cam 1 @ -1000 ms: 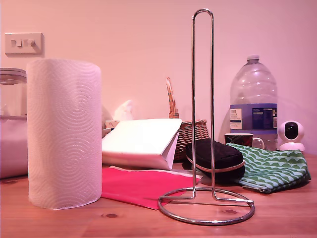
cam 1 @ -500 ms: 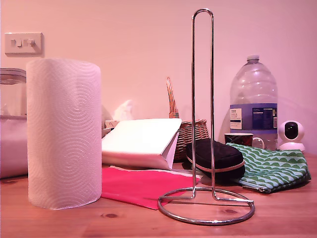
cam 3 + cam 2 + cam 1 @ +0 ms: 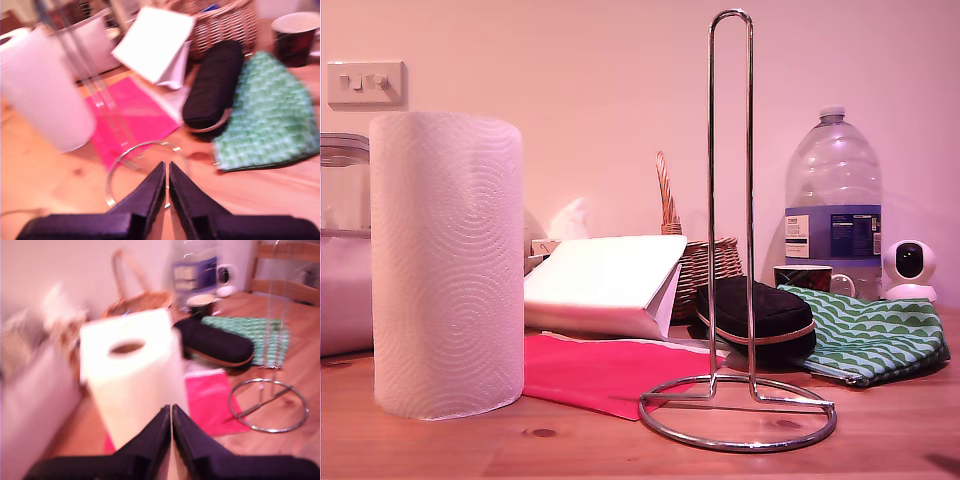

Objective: Insert the paper towel roll into the metallic stand.

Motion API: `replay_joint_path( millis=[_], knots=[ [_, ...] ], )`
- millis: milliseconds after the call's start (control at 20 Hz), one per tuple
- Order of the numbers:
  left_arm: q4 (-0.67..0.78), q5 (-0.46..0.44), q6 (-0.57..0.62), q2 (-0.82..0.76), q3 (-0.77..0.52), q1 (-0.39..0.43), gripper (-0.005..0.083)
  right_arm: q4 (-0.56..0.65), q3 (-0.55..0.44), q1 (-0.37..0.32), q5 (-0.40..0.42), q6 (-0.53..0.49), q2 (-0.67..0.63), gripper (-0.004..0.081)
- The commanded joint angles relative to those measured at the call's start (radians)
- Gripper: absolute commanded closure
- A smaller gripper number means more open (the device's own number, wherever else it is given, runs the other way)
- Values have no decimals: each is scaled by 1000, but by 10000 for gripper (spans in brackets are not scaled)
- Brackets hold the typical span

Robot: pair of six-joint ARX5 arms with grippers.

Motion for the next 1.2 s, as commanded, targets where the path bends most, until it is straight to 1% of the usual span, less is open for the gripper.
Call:
replay_joint_path(
  millis=[0, 50, 100, 200, 300, 350, 400, 450, 500, 550, 600, 650, 800, 850, 900, 1000, 1150],
  knots=[
    [-31, 28, 86, 73, 71, 2, 796, 1, -3, 20, -8, -11, 11, 782],
    [-72, 43, 140, 124, 121, 2, 796, 6, -3, 30, -14, -8, 14, 782],
    [-118, 48, 167, 177, 171, 2, 796, 16, -3, 40, -19, 4, 19, 782],
    [-213, 48, 296, 282, 271, -3, 796, 47, -2, 62, -39, 5, 38, 782],
    [-275, 48, 397, 383, 349, -19, 795, 63, -2, 86, -39, 3, 58, 780],
    [-296, 48, 457, 430, 381, -30, 774, 73, -2, 95, -39, 3, 68, 780],
    [-312, 47, 484, 471, 406, -42, 727, 85, -2, 102, -38, 3, 77, 780],
    [-322, 47, 557, 517, 428, -54, 661, 98, -2, 108, -39, 3, 85, 780],
    [-330, 37, 582, 556, 449, -64, 571, 108, -2, 113, -39, 3, 92, 781],
    [-334, 13, 603, 595, 469, -74, 477, 110, -2, 117, -38, 0, 98, 781],
    [-340, -29, 609, 634, 491, -84, 421, 109, -2, 120, -39, 0, 103, 782],
    [-356, -68, 609, 673, 517, -94, 398, 109, -2, 120, -39, 0, 108, 782],
    [-443, -165, 620, 783, 612, -125, 388, 108, -2, 120, -39, 0, 126, 782],
    [-463, -190, 632, 817, 641, -132, 360, 106, -2, 121, -39, 0, 129, 782],
    [-472, -208, 651, 845, 665, -140, 351, 105, -2, 126, -39, 0, 132, 782],
    [-471, -208, 658, 896, 713, -158, 344, 103, -2, 138, -39, 0, 133, 782],
    [-472, -216, 657, 972, 763, -162, 321, 103, -2, 154, -39, 0, 133, 782]
  ],
)
